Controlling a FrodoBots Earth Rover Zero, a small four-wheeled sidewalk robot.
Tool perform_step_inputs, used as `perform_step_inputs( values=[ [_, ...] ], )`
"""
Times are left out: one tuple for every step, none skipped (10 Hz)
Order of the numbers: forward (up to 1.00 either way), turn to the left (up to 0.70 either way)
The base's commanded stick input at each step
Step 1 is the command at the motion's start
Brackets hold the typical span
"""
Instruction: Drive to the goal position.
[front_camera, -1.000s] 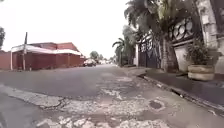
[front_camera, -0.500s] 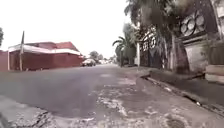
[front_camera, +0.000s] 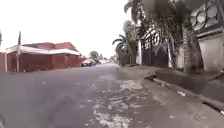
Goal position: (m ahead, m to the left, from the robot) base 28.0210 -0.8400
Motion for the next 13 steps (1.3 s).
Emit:
perform_step_inputs(
  values=[
    [1.00, 0.00],
    [1.00, 0.00],
    [1.00, 0.00],
    [1.00, 0.00],
    [1.00, 0.00],
    [1.00, 0.00],
    [1.00, 0.00],
    [1.00, 0.00],
    [1.00, 0.00],
    [1.00, 0.00],
    [1.00, 0.00],
    [1.00, 0.00],
    [1.00, 0.00]
  ],
)
